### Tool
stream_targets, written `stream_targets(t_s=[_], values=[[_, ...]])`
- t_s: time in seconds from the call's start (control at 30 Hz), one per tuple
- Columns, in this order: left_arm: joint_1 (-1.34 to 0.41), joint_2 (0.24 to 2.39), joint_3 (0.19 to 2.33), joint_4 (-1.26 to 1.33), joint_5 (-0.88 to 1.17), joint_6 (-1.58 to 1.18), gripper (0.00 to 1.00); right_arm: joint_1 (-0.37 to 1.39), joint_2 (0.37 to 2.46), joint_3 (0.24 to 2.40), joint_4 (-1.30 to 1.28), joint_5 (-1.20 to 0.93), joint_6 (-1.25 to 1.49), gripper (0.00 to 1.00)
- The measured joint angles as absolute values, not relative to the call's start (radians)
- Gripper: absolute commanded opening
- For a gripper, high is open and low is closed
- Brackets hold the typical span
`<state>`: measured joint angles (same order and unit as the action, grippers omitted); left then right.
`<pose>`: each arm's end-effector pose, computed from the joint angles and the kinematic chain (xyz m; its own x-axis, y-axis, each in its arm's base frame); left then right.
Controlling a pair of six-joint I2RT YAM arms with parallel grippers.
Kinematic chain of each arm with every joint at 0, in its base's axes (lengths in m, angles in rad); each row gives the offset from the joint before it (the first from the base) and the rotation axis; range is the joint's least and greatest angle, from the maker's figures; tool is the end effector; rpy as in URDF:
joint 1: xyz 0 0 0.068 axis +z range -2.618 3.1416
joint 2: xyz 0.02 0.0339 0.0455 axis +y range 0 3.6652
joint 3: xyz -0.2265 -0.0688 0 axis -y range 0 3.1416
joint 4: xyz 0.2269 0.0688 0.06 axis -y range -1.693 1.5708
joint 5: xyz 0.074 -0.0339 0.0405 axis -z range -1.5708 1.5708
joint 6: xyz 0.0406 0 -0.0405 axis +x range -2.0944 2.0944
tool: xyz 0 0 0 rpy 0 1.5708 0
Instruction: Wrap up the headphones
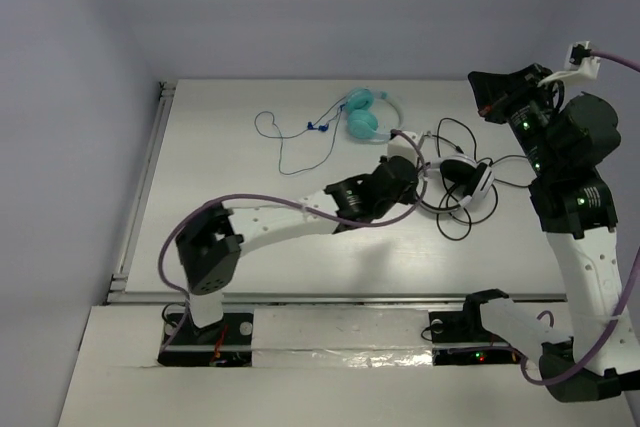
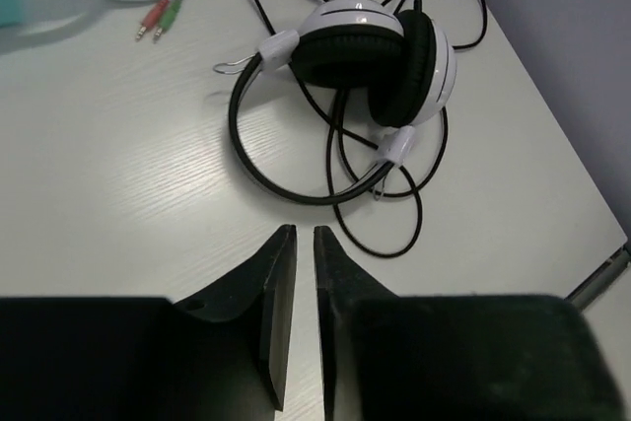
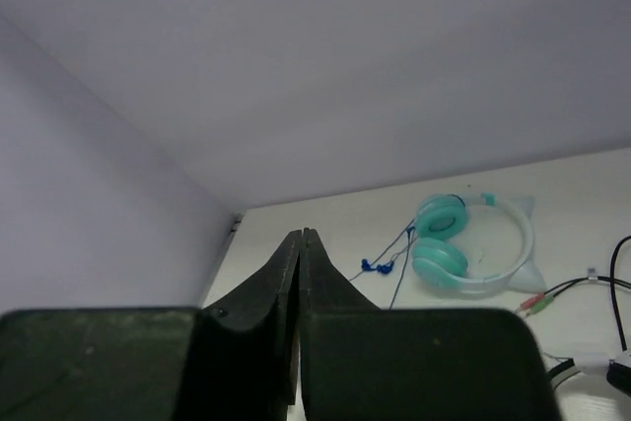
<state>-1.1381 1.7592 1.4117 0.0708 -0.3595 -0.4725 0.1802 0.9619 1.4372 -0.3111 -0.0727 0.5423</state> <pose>0.1823 -0.3607 0.2845 -0.4242 -0.0976 -0.9003 0.5782 0.7360 -0.3522 0.1743 0.0347 0.4752 0.0091 0.5249 -0.8511 -0.2965 0.8143 0.4990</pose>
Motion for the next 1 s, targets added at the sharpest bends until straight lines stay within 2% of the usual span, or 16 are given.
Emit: stream_targets(t_s=[0.03, 0.1, 0.13, 0.17, 0.2, 0.23, 0.33, 0.63, 0.77, 0.8, 0.83, 0.9, 0.93, 1.0], values=[[-1.144, 1.811, 1.457, 0.062, -0.366, -0.471, 0.23, 0.180, 0.971, 1.437, -0.313, -0.076, 0.542, 0.20], [-1.145, 1.917, 1.558, 0.017, -0.376, -0.480, 0.33, 0.180, 0.986, 1.437, -0.320, -0.087, 0.546, 0.36], [-1.143, 1.972, 1.612, -0.004, -0.383, -0.485, 0.43, 0.180, 0.990, 1.435, -0.323, -0.093, 0.548, 0.50], [-1.143, 2.028, 1.670, -0.035, -0.390, -0.492, 0.45, 0.180, 0.989, 1.428, -0.323, -0.099, 0.549, 0.54], [-1.142, 2.078, 1.721, -0.074, -0.400, -0.506, 0.52, 0.180, 0.985, 1.420, -0.323, -0.105, 0.551, 0.57], [-1.141, 2.128, 1.773, -0.082, -0.402, -0.510, 0.56, 0.180, 0.979, 1.411, -0.322, -0.110, 0.552, 0.58], [-1.137, 2.260, 1.904, -0.157, -0.423, -0.543, 0.59, 0.180, 0.947, 1.387, -0.324, -0.134, 0.556, 0.59], [-1.137, 2.406, 1.981, -0.252, -0.491, -0.632, 0.55, 0.180, 0.855, 1.306, -0.321, -0.173, 0.557, 0.59], [-1.130, 2.436, 2.037, -0.274, -0.494, -0.639, 0.49, 0.180, 0.850, 1.279, -0.316, -0.187, 0.562, 0.59], [-1.128, 2.448, 2.050, -0.274, -0.494, -0.641, 0.45, 0.180, 0.850, 1.274, -0.315, -0.194, 0.565, 0.59], [-1.126, 2.456, 2.057, -0.273, -0.494, -0.643, 0.34, 0.180, 0.850, 1.269, -0.313, -0.199, 0.566, 0.59], [-1.120, 2.468, 2.057, -0.263, -0.493, -0.656, 0.25, 0.180, 0.847, 1.259, -0.306, -0.212, 0.573, 0.59], [-1.116, 2.470, 2.056, -0.255, -0.495, -0.662, 0.17, 0.180, 0.845, 1.256, -0.305, -0.218, 0.575, 0.59], [-1.108, 2.469, 2.047, -0.241, -0.496, -0.677, 0.12, 0.180, 0.839, 1.253, -0.303, -0.221, 0.577, 0.58]])
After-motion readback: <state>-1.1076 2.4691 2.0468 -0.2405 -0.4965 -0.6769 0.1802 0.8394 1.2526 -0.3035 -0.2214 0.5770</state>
